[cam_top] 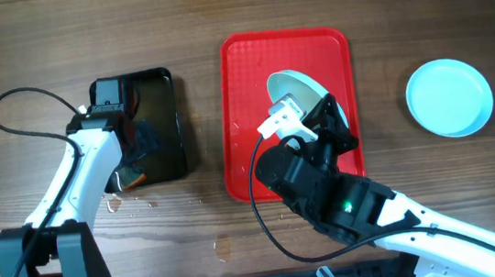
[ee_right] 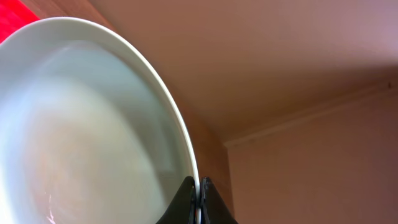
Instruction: Clean dirty plates on tray and stack at the side
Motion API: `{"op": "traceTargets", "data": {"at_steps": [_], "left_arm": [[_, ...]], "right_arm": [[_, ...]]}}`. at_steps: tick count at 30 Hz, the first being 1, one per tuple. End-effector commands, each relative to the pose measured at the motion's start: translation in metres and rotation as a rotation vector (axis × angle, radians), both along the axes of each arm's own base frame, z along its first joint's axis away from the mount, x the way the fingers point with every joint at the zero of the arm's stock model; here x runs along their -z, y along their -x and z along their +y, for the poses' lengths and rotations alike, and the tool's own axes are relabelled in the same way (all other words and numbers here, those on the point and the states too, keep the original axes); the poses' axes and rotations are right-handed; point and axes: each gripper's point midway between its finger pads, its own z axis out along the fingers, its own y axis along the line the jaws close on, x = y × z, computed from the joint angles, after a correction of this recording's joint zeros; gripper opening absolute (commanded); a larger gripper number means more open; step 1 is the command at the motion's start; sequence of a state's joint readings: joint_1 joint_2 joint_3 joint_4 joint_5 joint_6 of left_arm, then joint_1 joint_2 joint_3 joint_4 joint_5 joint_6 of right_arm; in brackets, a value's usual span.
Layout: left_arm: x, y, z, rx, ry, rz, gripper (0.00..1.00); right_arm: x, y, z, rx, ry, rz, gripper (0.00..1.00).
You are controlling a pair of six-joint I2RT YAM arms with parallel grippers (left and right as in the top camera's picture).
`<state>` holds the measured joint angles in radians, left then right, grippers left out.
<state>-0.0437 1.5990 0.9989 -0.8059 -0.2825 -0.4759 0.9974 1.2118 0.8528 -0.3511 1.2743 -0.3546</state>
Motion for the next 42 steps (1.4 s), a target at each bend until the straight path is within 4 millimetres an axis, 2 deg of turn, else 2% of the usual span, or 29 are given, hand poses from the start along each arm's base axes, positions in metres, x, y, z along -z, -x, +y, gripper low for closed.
{"op": "traceTargets", "data": {"at_steps": [1,24,33,39,42], "left_arm": [[0.001,0.0,0.001,-0.001,0.001,0.0,1.0],[0.001,0.0,0.001,-0.001,0.001,0.0,1.0],[0.001,0.0,0.001,-0.002,0.001,0.0,1.0],[0.001,0.0,0.001,-0.001,0.001,0.0,1.0],[0.001,0.0,0.001,-0.001,0.001,0.0,1.0]], "right_arm": [[-0.014,0.001,-0.002,0.028,-0.009,-0.044,0.04],[-0.018,0.0,-0.001,0.035,-0.037,-0.065,0.05],[-0.017,-0.001,0.0,0.042,-0.113,-0.087,0.04],[-0.012,-0.002,0.006,0.015,-0.187,-0.079,0.04],[-0.001,-0.004,0.019,-0.037,-0.278,-0.039,0.04]]}}
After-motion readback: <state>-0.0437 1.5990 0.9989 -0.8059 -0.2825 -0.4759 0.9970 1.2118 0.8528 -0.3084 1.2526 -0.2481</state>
